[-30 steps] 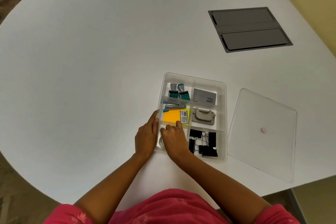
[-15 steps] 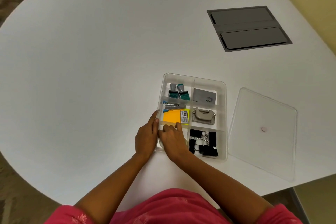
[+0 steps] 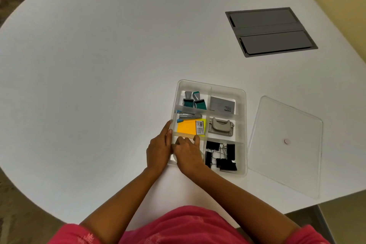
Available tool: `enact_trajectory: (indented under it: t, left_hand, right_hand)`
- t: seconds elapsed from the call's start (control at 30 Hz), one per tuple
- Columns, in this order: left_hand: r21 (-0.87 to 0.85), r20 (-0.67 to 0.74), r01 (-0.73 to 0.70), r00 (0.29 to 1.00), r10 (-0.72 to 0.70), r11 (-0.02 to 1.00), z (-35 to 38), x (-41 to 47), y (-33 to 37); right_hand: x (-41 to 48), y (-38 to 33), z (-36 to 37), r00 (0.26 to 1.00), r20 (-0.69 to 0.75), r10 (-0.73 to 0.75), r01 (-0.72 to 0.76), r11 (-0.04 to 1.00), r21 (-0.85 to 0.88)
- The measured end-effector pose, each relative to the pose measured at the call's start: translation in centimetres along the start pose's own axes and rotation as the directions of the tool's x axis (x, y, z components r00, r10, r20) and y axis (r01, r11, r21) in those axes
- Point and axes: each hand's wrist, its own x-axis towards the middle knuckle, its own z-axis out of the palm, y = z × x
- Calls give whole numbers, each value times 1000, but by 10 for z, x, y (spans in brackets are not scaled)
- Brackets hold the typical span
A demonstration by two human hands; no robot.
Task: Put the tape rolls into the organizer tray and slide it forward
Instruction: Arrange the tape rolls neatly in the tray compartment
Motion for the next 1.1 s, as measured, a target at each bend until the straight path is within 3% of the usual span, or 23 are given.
enact_trajectory:
  t: [0.3, 0.43, 0.57, 0.77, 1.1]
  left_hand:
    - [-16, 5, 11, 1000, -11, 1000, 0, 1, -1]
    - [-9, -2, 10, 1000, -10, 1000, 0, 1, -2]
    - [-13, -18, 2, 1000, -2, 1000, -1, 1, -2]
    - [3, -26, -2, 1000, 2, 1000, -1, 1, -1]
    - [3, -9, 8, 1000, -8, 1000, -1, 1, -1]
  right_hand:
    - [-6, -1, 2, 1000, -2, 28, -28, 998, 54]
    - [-12, 14, 3, 972, -151, 180, -163, 980, 116]
    - [-21, 30, 5, 948, -251, 195, -183, 980, 72]
    - [-30, 32, 11, 964, -209, 165, -193, 973, -124]
    - [-21, 24, 7, 970, -129, 204, -216, 972, -88]
